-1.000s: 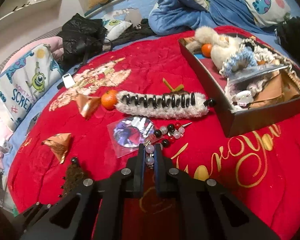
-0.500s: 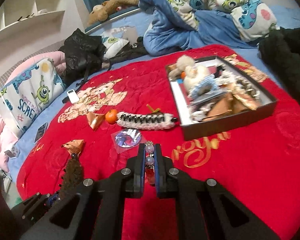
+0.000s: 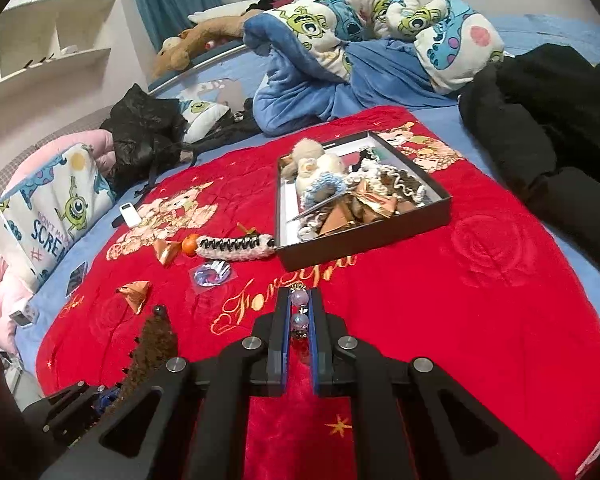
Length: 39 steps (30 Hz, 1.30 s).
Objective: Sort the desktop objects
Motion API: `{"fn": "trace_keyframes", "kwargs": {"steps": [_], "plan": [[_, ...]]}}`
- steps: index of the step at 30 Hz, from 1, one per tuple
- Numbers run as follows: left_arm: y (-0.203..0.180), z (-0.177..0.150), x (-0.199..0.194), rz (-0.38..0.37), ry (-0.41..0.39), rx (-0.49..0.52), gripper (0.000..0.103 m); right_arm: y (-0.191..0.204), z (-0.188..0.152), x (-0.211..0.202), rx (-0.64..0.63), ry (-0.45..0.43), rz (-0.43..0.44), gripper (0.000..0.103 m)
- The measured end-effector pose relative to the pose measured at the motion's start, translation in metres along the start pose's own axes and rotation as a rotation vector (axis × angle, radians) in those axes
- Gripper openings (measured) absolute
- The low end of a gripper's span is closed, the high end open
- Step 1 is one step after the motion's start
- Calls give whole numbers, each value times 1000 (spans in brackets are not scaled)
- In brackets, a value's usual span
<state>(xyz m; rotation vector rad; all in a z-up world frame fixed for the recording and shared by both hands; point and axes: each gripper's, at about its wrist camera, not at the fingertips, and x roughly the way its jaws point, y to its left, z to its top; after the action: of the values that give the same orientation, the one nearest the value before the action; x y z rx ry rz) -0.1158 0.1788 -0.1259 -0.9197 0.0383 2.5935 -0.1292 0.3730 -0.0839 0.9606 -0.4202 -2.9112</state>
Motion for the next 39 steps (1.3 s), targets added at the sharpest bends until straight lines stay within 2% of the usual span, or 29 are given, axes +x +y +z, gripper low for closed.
{"fn": "trace_keyframes", "kwargs": {"steps": [13, 20, 28, 31, 34, 39], "plan": [[-16, 13, 21, 0, 21, 24, 33, -29, -2, 4, 56, 1, 12, 8], [-14, 23, 42, 4, 39, 21, 33, -34, 3, 15, 66, 3, 18, 8], [-11, 38, 54, -9, 19, 25, 33, -33, 12, 29, 64, 7, 25, 8], [-5, 57, 63, -8, 4, 28, 33, -33, 24, 36, 73, -10, 16, 8], [5, 91, 78, 11, -27, 49, 33, -36, 42, 44, 88, -36, 20, 8], [21, 152, 109, -42, -34, 62, 33, -39, 88, 57, 77, -93, 42, 8]]}}
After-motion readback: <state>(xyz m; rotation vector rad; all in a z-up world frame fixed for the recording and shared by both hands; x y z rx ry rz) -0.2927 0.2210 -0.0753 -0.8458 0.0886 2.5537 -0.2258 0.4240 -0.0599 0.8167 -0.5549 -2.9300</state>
